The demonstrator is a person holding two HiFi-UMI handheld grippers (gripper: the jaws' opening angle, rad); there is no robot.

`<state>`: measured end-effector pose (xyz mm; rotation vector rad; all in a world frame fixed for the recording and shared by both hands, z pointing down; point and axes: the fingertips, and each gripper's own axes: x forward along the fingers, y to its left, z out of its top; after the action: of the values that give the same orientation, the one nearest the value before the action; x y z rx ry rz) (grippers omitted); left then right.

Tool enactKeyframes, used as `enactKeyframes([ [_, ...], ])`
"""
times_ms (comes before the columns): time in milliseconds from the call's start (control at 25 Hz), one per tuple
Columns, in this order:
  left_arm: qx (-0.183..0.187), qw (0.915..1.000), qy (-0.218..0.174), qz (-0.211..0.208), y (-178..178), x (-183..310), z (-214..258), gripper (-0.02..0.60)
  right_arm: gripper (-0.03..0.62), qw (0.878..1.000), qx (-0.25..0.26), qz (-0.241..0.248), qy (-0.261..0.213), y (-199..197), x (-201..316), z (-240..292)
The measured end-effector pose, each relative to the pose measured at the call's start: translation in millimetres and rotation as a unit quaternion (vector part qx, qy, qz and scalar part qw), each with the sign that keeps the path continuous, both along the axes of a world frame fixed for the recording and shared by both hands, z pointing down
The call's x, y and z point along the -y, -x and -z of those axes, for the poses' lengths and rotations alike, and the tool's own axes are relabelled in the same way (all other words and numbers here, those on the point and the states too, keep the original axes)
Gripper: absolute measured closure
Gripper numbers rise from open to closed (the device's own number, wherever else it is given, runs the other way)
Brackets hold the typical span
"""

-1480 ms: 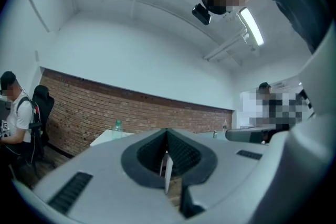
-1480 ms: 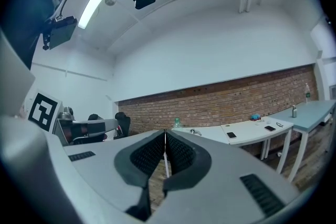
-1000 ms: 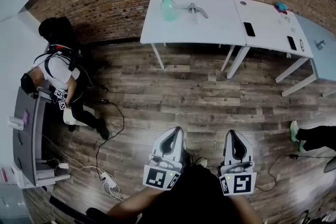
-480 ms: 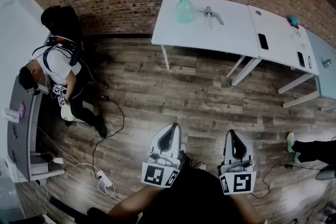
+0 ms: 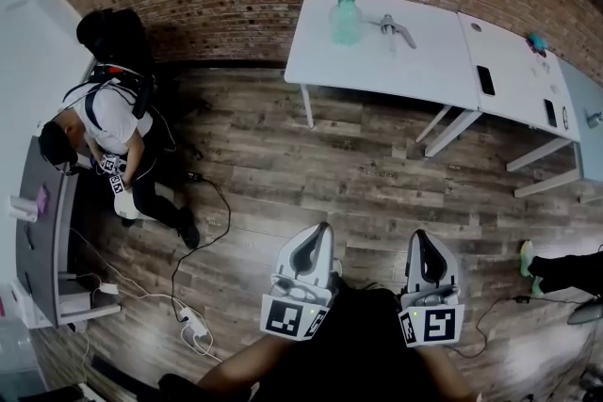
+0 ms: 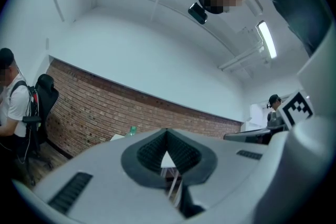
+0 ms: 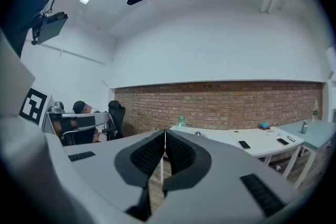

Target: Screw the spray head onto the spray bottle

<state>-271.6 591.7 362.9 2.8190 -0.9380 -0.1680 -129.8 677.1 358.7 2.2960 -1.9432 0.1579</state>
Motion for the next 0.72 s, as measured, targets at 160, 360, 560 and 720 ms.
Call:
enactKeyframes([
  [160,0.003,0.9999,0.006,0.012,9.7,-4.4,-5.7,0.580,0.586,1.000,-0.001,0.004,0.011,3.7,1.6,-6.0],
  [360,0.015,0.9997,0.004,0.019,12.7,-8.7,-8.6,0.580,0.586,1.000,0.003,0.020,0.016,9.2,6.1,-9.9],
  [560,0.008,0.9993,0.010,0.036,11.9,-0.4,-9.2,0.580,0.586,0.999,-0.001,0.039,0.017,6.6,16.7,-12.5],
  [720,0.013,0.9990,-0.006,0.042,-13.6,7.9,-2.9,0.580,0.586,0.999,0.002,0.048,0.006,-17.0,27.0,-7.2],
])
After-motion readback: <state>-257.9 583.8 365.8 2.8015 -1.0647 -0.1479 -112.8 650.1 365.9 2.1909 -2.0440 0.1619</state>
